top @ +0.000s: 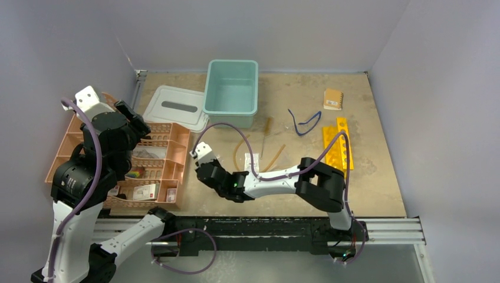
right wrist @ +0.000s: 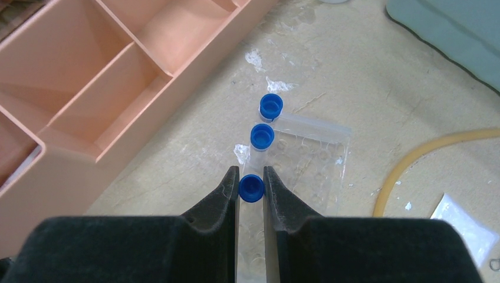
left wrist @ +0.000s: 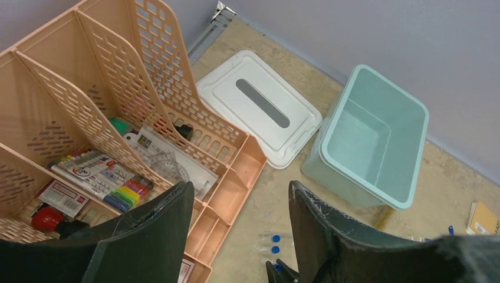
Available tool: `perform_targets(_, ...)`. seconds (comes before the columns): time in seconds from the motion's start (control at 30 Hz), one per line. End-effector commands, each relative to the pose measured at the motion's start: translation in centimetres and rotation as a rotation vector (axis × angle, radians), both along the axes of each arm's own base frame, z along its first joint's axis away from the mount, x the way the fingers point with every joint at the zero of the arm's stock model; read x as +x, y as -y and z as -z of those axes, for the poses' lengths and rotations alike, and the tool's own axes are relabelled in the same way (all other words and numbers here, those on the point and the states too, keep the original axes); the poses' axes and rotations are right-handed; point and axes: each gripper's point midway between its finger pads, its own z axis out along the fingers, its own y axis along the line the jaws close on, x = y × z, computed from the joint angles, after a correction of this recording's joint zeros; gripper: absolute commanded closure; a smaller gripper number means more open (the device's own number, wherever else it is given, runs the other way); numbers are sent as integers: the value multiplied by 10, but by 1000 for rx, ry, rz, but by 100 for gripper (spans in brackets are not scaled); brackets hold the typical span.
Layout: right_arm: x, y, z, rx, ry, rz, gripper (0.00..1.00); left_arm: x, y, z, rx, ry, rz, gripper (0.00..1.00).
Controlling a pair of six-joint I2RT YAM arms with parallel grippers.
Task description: Organize the chemistry lab equipment
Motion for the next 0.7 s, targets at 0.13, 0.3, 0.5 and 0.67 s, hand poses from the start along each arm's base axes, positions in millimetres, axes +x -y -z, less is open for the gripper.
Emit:
perform_targets(0.13,-1,-6,6,10,5,-3,83,1,-4,-1,-6,18,-28,41)
perform_targets(0.3,-2,-8,7,8,-4,-9,76,1,-4,-1,-1,15,-30,41)
perform_targets(0.5,-6,-12,-9,40,-29,-28,62,1,-4,0,0,14,-29,41)
perform_targets(0.67,-9,-15,-34,69,-55,-35,46,0,-4,0,-2,15,-25,41)
